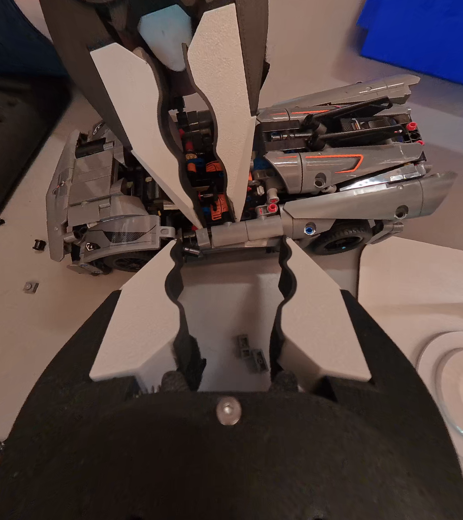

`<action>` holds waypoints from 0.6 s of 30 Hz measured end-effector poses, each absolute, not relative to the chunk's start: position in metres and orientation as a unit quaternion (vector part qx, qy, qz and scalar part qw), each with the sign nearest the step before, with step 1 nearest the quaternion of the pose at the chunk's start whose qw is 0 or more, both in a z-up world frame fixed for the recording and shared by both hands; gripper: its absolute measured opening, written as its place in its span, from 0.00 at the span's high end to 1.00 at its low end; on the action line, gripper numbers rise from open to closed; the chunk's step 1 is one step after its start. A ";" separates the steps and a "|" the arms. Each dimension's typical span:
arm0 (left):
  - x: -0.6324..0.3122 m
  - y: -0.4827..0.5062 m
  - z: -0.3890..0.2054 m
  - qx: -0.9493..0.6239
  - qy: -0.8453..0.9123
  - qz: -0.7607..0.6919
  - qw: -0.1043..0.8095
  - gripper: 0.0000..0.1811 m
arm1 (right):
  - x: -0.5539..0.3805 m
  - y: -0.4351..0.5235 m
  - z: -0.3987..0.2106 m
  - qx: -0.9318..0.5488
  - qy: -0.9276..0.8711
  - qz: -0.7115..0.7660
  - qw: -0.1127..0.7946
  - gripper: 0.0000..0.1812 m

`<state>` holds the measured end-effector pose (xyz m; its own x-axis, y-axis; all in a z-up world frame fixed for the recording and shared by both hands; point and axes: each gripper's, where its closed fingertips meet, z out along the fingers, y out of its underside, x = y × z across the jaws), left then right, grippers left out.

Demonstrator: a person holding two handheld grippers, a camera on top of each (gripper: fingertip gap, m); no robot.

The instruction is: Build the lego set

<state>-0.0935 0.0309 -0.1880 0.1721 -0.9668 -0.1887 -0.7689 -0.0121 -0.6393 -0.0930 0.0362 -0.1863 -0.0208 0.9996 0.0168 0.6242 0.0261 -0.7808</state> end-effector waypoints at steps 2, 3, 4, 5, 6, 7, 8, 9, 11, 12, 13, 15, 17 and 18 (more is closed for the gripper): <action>-0.093 0.032 -0.188 -0.695 0.624 -0.150 0.324 0.92 | -0.092 0.036 -0.186 -0.629 -0.646 0.305 0.307 0.63; -0.093 0.032 -0.188 -0.696 0.623 -0.150 0.324 0.92 | -0.092 0.036 -0.186 -0.630 -0.645 0.305 0.307 0.63; -0.093 0.032 -0.188 -0.696 0.623 -0.150 0.324 0.93 | -0.092 0.037 -0.187 -0.631 -0.644 0.305 0.306 0.63; -0.094 0.032 -0.188 -0.696 0.622 -0.150 0.324 0.93 | -0.092 0.037 -0.187 -0.631 -0.644 0.305 0.305 0.63; -0.094 0.033 -0.188 -0.696 0.622 -0.150 0.325 0.93 | -0.092 0.037 -0.187 -0.631 -0.644 0.305 0.306 0.63; -0.094 0.033 -0.188 -0.696 0.622 -0.151 0.326 0.93 | -0.093 0.037 -0.186 -0.631 -0.644 0.305 0.307 0.63; -0.094 0.032 -0.188 -0.697 0.621 -0.152 0.325 0.92 | -0.093 0.037 -0.186 -0.630 -0.644 0.305 0.308 0.63; -0.094 0.030 -0.187 -0.698 0.621 -0.161 0.319 0.89 | -0.093 0.037 -0.186 -0.629 -0.645 0.305 0.308 0.63; -0.093 0.026 -0.187 -0.701 0.616 -0.179 0.312 0.84 | -0.092 0.038 -0.186 -0.631 -0.643 0.305 0.309 0.62; -0.093 0.026 -0.187 -0.702 0.614 -0.183 0.311 0.84 | -0.092 0.039 -0.186 -0.631 -0.643 0.305 0.309 0.62; -0.093 0.026 -0.187 -0.705 0.610 -0.191 0.308 0.84 | -0.092 0.039 -0.186 -0.631 -0.643 0.306 0.309 0.62; -0.093 0.025 -0.186 -0.706 0.607 -0.199 0.307 0.84 | -0.092 0.038 -0.186 -0.631 -0.642 0.306 0.308 0.62; -0.093 0.025 -0.186 -0.707 0.604 -0.203 0.305 0.84 | -0.092 0.038 -0.186 -0.631 -0.643 0.306 0.308 0.62; -0.093 0.025 -0.186 -0.708 0.603 -0.205 0.305 0.84 | -0.092 0.038 -0.186 -0.631 -0.643 0.305 0.308 0.62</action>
